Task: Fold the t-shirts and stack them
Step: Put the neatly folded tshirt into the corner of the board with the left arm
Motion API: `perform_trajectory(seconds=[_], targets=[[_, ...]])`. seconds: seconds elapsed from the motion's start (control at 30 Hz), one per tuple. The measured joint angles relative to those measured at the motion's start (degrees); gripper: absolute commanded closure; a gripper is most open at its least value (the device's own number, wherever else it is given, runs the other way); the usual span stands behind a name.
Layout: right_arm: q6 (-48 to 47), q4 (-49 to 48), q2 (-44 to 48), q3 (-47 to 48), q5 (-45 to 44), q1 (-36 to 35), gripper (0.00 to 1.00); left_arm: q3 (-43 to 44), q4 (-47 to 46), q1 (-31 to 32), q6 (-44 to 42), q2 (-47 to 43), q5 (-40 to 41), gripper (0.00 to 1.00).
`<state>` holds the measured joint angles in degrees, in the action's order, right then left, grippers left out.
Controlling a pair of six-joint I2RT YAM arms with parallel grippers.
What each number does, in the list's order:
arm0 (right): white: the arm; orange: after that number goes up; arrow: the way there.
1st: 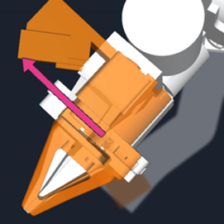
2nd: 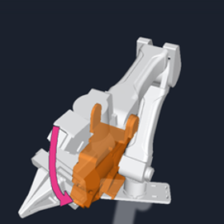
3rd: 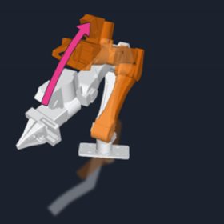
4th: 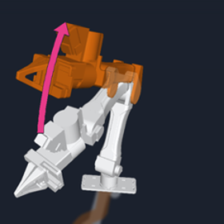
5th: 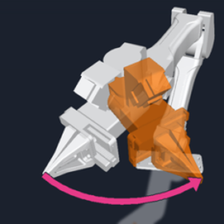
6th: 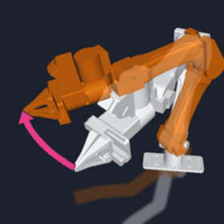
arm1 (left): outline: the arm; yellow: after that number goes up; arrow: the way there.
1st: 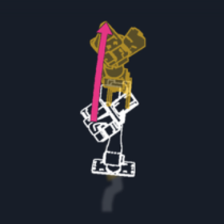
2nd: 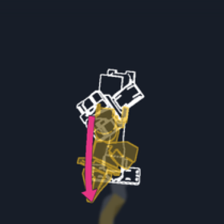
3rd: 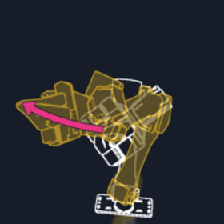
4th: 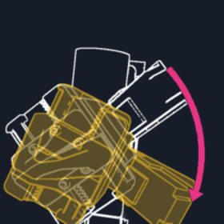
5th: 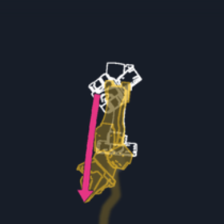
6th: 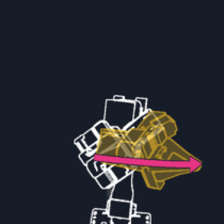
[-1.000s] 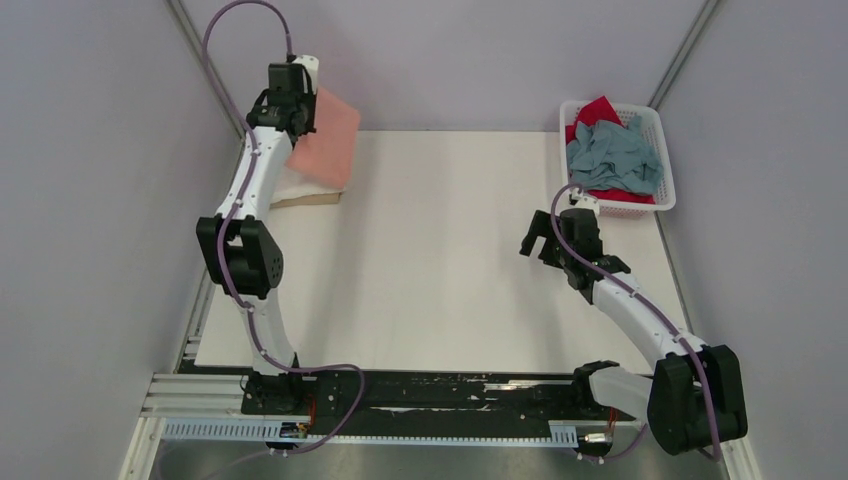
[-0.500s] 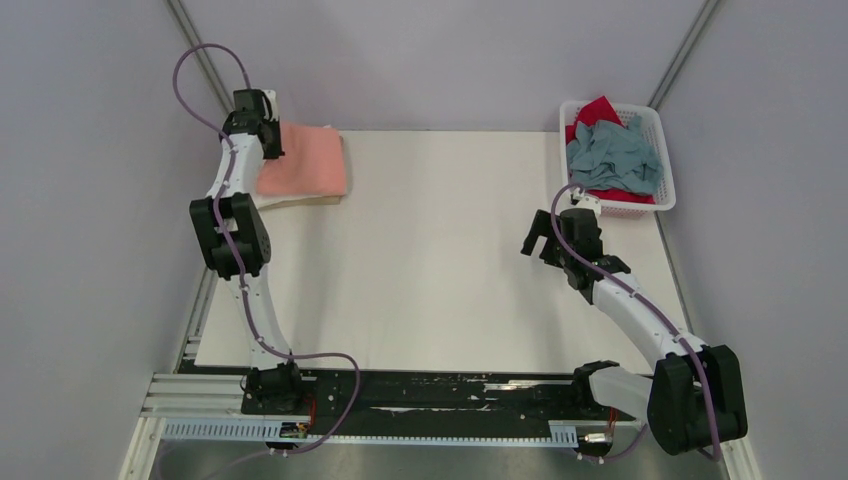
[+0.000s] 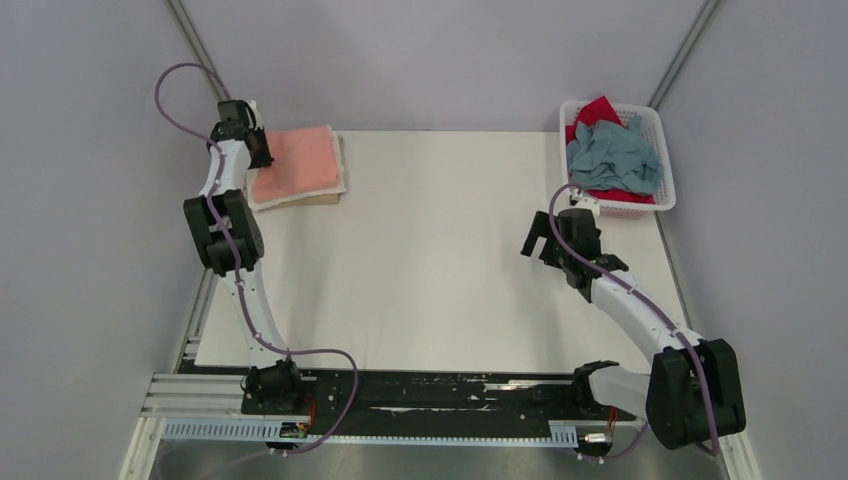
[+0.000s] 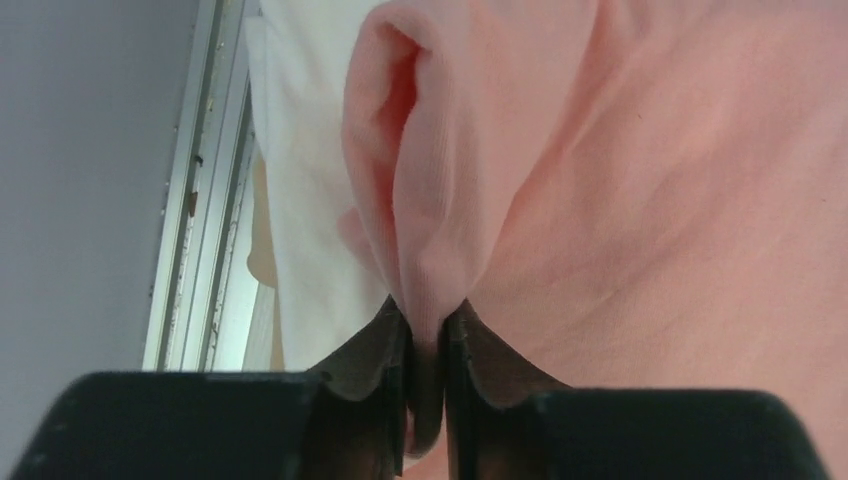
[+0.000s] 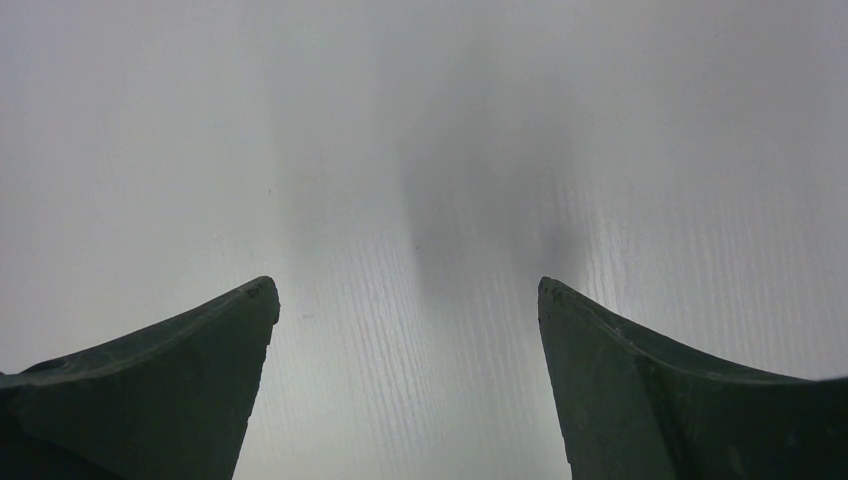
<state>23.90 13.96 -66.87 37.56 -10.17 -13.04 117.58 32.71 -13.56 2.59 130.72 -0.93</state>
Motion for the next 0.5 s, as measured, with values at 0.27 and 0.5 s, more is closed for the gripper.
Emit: perform_trajectory(seconds=[0.27,0.5], targets=[[0.0,0.0,-1.3,0.4,-0.3,0.0,0.00,0.0,-1.2,-3.8,6.3,1.9,1.3,0.01],[0.0,0.0,-1.7,0.5,-0.2,0.0,0.00,1.2,0.0,-4.8,15.6,1.5,5.8,0.00]])
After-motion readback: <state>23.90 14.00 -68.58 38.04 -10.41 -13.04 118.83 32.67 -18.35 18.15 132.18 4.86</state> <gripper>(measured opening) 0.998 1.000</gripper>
